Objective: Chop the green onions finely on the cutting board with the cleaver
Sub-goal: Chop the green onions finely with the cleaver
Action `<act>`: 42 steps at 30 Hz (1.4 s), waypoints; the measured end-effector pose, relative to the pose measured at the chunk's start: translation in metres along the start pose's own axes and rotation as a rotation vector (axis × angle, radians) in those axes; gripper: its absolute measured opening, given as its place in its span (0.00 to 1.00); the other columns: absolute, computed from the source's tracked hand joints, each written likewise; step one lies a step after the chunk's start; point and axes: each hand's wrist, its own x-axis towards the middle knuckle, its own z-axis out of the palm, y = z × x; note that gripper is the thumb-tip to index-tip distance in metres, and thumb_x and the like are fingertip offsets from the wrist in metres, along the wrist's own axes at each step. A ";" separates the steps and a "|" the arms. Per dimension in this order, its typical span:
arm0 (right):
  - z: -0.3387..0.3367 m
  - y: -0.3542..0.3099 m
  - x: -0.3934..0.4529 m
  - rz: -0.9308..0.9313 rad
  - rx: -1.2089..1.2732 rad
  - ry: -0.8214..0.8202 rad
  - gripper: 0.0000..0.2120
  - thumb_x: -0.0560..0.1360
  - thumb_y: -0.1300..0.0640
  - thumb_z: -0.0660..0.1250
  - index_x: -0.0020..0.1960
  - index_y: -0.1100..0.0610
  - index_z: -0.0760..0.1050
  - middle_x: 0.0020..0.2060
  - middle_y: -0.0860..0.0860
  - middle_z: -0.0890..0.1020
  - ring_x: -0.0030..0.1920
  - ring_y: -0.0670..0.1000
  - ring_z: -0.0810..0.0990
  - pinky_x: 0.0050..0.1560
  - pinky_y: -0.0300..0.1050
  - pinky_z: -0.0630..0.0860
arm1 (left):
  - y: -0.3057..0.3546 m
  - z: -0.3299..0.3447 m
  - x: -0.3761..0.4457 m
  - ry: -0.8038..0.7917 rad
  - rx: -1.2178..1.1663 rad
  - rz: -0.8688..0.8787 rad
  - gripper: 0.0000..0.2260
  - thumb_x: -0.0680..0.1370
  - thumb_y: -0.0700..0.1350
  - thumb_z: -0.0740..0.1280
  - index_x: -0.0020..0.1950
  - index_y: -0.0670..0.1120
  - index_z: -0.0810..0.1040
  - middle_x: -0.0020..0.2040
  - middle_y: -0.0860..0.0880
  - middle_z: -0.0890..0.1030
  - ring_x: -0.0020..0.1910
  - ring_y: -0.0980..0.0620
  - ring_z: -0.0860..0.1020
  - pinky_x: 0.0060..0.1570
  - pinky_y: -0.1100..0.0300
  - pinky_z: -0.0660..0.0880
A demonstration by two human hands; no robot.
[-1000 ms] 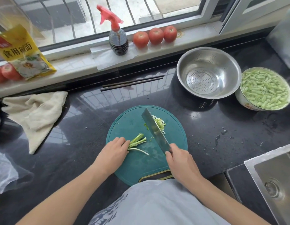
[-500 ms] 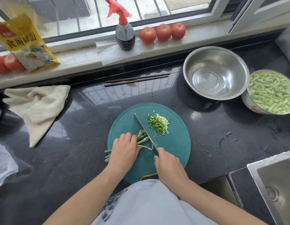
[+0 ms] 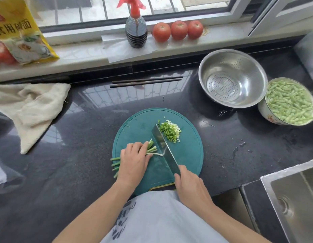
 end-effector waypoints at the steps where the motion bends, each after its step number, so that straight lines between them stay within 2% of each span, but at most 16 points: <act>1: 0.001 0.000 0.001 0.005 0.002 -0.001 0.09 0.83 0.50 0.53 0.61 0.50 0.67 0.49 0.50 0.80 0.50 0.59 0.78 0.47 0.53 0.72 | 0.000 0.001 0.000 0.032 -0.015 0.010 0.14 0.79 0.52 0.69 0.63 0.48 0.78 0.51 0.48 0.77 0.48 0.45 0.73 0.42 0.51 0.68; 3: 0.003 -0.002 0.001 -0.002 0.003 0.011 0.10 0.83 0.50 0.53 0.62 0.49 0.66 0.49 0.49 0.80 0.51 0.58 0.79 0.47 0.53 0.72 | -0.001 0.003 -0.001 0.087 -0.042 0.022 0.08 0.80 0.48 0.70 0.58 0.49 0.80 0.49 0.49 0.77 0.46 0.45 0.72 0.41 0.52 0.66; 6: 0.008 -0.005 -0.002 -0.012 0.001 0.035 0.11 0.84 0.51 0.52 0.64 0.49 0.66 0.51 0.47 0.80 0.52 0.54 0.79 0.49 0.51 0.71 | -0.004 0.008 -0.001 0.133 -0.050 0.033 0.06 0.80 0.45 0.70 0.57 0.49 0.81 0.47 0.49 0.77 0.44 0.45 0.72 0.40 0.53 0.64; 9: 0.015 -0.010 0.003 0.012 0.004 0.049 0.12 0.84 0.52 0.52 0.66 0.50 0.65 0.53 0.48 0.79 0.54 0.54 0.78 0.51 0.51 0.70 | -0.004 0.013 -0.001 0.144 -0.071 0.058 0.09 0.80 0.44 0.67 0.59 0.47 0.81 0.48 0.48 0.78 0.44 0.45 0.72 0.40 0.52 0.65; 13: 0.027 -0.024 0.017 -0.010 0.013 0.109 0.13 0.83 0.52 0.53 0.67 0.51 0.65 0.55 0.48 0.78 0.55 0.56 0.78 0.51 0.54 0.71 | -0.004 0.018 -0.007 0.130 -0.071 0.070 0.14 0.77 0.38 0.70 0.62 0.44 0.81 0.51 0.46 0.78 0.46 0.44 0.73 0.41 0.51 0.67; 18: 0.030 -0.037 0.035 -0.049 0.017 0.188 0.13 0.83 0.52 0.54 0.67 0.51 0.66 0.52 0.49 0.79 0.52 0.57 0.78 0.49 0.56 0.73 | -0.003 0.018 -0.005 0.119 -0.012 0.094 0.14 0.78 0.42 0.71 0.63 0.45 0.80 0.52 0.47 0.79 0.46 0.44 0.74 0.41 0.50 0.68; 24: 0.027 -0.050 0.049 -0.022 0.080 0.225 0.13 0.84 0.51 0.54 0.66 0.51 0.66 0.52 0.50 0.79 0.53 0.58 0.78 0.49 0.56 0.73 | 0.002 0.013 -0.003 0.118 0.041 0.083 0.13 0.82 0.51 0.64 0.62 0.47 0.81 0.50 0.49 0.80 0.44 0.45 0.75 0.41 0.51 0.68; 30: 0.019 -0.050 0.050 -0.068 0.113 0.205 0.14 0.84 0.51 0.54 0.67 0.53 0.67 0.53 0.50 0.79 0.53 0.57 0.77 0.45 0.50 0.66 | 0.005 0.014 -0.001 0.138 -0.013 -0.004 0.11 0.81 0.50 0.64 0.59 0.49 0.82 0.48 0.50 0.79 0.44 0.46 0.73 0.40 0.52 0.67; 35: 0.000 -0.023 0.025 -0.149 0.047 0.194 0.09 0.83 0.52 0.53 0.61 0.49 0.69 0.43 0.43 0.76 0.46 0.53 0.76 0.43 0.50 0.67 | 0.004 0.021 0.001 0.177 -0.170 -0.030 0.09 0.79 0.45 0.68 0.56 0.48 0.84 0.46 0.50 0.79 0.43 0.46 0.72 0.40 0.52 0.67; 39: 0.007 -0.009 0.008 -0.154 -0.050 0.169 0.09 0.82 0.50 0.50 0.56 0.48 0.67 0.40 0.47 0.77 0.41 0.58 0.77 0.40 0.56 0.71 | 0.003 0.022 0.001 0.192 -0.247 -0.034 0.11 0.77 0.42 0.70 0.59 0.47 0.83 0.42 0.50 0.77 0.41 0.46 0.72 0.39 0.52 0.67; 42: 0.009 -0.009 0.005 -0.149 -0.065 0.171 0.07 0.82 0.50 0.50 0.53 0.48 0.67 0.38 0.48 0.76 0.39 0.58 0.76 0.38 0.56 0.69 | 0.001 0.019 0.000 0.192 -0.292 -0.022 0.05 0.78 0.42 0.70 0.52 0.47 0.84 0.40 0.51 0.77 0.41 0.46 0.73 0.39 0.54 0.65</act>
